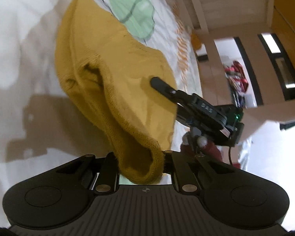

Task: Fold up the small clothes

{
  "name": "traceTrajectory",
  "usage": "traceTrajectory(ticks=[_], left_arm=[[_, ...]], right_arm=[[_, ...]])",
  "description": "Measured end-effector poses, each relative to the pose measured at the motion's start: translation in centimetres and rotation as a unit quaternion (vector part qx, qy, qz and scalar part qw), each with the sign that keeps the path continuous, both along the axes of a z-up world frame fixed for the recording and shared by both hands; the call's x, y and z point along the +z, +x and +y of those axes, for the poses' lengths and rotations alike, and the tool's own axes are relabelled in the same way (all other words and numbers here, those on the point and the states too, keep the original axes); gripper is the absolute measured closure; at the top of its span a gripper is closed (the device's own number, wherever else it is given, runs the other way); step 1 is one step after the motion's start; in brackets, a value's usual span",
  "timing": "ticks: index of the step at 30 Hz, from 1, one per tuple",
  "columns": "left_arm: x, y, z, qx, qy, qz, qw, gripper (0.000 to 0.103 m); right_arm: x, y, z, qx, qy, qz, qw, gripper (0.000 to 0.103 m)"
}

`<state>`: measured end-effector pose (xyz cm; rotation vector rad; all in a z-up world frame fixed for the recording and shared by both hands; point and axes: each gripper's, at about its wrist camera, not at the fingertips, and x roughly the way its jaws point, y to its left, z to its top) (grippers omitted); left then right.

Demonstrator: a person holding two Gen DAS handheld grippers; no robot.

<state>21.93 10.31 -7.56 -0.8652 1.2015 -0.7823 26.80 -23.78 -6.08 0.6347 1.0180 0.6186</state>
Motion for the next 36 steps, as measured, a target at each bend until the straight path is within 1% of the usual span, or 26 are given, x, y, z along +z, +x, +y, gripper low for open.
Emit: traceTrajectory(ticks=[4, 6, 7, 9, 11, 12, 14, 15, 16, 18, 20, 21, 22, 23, 24, 25, 26, 27, 28, 29, 30, 31, 33, 34, 35, 36], left_arm=[[0.1, -4.4, -0.5, -0.024, -0.017, 0.018, 0.9994, 0.089], [-0.1, -6.0, -0.7, -0.032, -0.018, 0.027, 0.999, 0.089], [-0.3, -6.7, -0.8, -0.034, -0.014, 0.03, 0.9989, 0.089], [-0.8, -7.8, -0.6, -0.027, 0.014, 0.041, 0.9987, 0.085], [-1.8, -8.8, 0.0, -0.003, 0.044, 0.067, 0.9968, 0.085], [-2.2, -9.2, 0.3, 0.005, 0.045, 0.079, 0.9958, 0.085], [-2.7, -10.2, 1.1, 0.015, 0.023, 0.11, 0.9936, 0.085], [-2.7, -10.6, 1.4, 0.018, 0.008, 0.116, 0.9931, 0.085], [-2.2, -11.2, 1.8, 0.02, -0.001, 0.115, 0.9931, 0.085], [-0.8, -11.9, 2.4, 0.018, -0.007, 0.1, 0.9948, 0.084], [1.1, -12.6, 2.6, 0.016, -0.004, 0.067, 0.9976, 0.082], [2.0, -13.1, 2.9, 0.018, 0.006, 0.044, 0.9988, 0.081], [3.1, -13.1, 2.9, 0.024, 0.026, 0.015, 0.9993, 0.079], [4.0, -13.2, 2.6, 0.035, 0.053, -0.018, 0.9978, 0.077], [5.0, -13.3, 2.6, 0.048, 0.087, -0.053, 0.9936, 0.076], [6.0, -13.1, 2.2, 0.062, 0.128, -0.096, 0.9852, 0.074], [6.7, -13.0, 1.6, 0.075, 0.17, -0.137, 0.973, 0.068], [7.3, -12.8, 0.9, 0.092, 0.216, -0.173, 0.9565, 0.066], [7.6, -12.5, 0.0, 0.113, 0.26, -0.207, 0.9364, 0.065], [7.6, -12.3, -0.7, 0.128, 0.29, -0.233, 0.9192, 0.065], [7.6, -11.9, -1.6, 0.141, 0.311, -0.251, 0.9058, 0.065], [7.3, -11.1, -2.4, 0.15, 0.322, -0.262, 0.8973, 0.065], [6.5, -9.6, -4.0, 0.163, 0.336, -0.265, 0.8892, 0.065], [6.1, -8.7, -4.5, 0.167, 0.344, -0.261, 0.8865, 0.065], [5.5, -8.0, -5.2, 0.167, 0.352, -0.258, 0.8841, 0.065], [4.7, -7.0, -5.9, 0.166, 0.363, -0.25, 0.8819, 0.065]], right_arm=[[0.0, -4.0, -1.0, 0.004, 0.008, 0.042, 0.999, 0.062], [-0.3, -5.6, -1.4, 0.002, 0.012, 0.057, 0.998, 0.062], [-0.3, -6.2, -1.5, -0.001, 0.006, 0.059, 0.998, 0.059], [-0.3, -7.5, -1.7, -0.016, -0.024, 0.056, 0.998, 0.058], [-0.1, -8.6, -2.2, -0.035, -0.035, 0.051, 0.997, 0.057], [0.1, -9.2, -2.6, -0.048, -0.035, 0.048, 0.997, 0.055], [1.2, -10.2, -3.1, -0.07, -0.035, 0.041, 0.996, 0.055], [1.9, -10.9, -3.4, -0.076, -0.03, 0.034, 0.996, 0.054], [2.6, -11.6, -3.7, -0.08, -0.024, 0.028, 0.996, 0.049], [4.5, -13.3, -4.2, -0.08, -0.004, 0.013, 0.997, 0.041], [6.3, -14.9, -4.5, -0.073, 0.008, -0.005, 0.997, 0.034], [7.2, -15.5, -4.4, -0.07, 0.007, -0.016, 0.997, 0.029], [7.9, -16.1, -4.3, -0.069, 0.0, -0.029, 0.997, 0.023], [8.6, -16.7, -4.0, -0.071, -0.014, -0.047, 0.996, 0.02], [9.0, -17.1, -3.5, -0.073, -0.032, -0.064, 0.995, 0.014], [9.2, -17.5, -2.9, -0.075, -0.053, -0.084, 0.992, 0.01], [9.3, -17.9, -2.1, -0.077, -0.081, -0.107, 0.988, 0.01], [9.1, -18.2, -1.3, -0.078, -0.103, -0.123, 0.984, 0.01], [8.9, -18.4, -0.5, -0.077, -0.125, -0.132, 0.98, 0.009], [8.5, -18.5, 0.3, -0.079, -0.146, -0.137, 0.977, 0.009], [8.0, -18.3, 1.2, -0.083, -0.169, -0.137, 0.972, 0.005], [7.5, -18.1, 2.0, -0.092, -0.197, -0.131, 0.967, 0.001], [6.6, -17.7, 3.1, -0.115, -0.259, -0.104, 0.953, 0.001], [6.2, -17.6, 3.3, -0.119, -0.276, -0.095, 0.949, 0.001], [5.7, -17.4, 3.6, -0.117, -0.279, -0.095, 0.949, 0.003], [5.4, -17.4, 3.8, -0.115, -0.27, -0.099, 0.951, 0.015]])
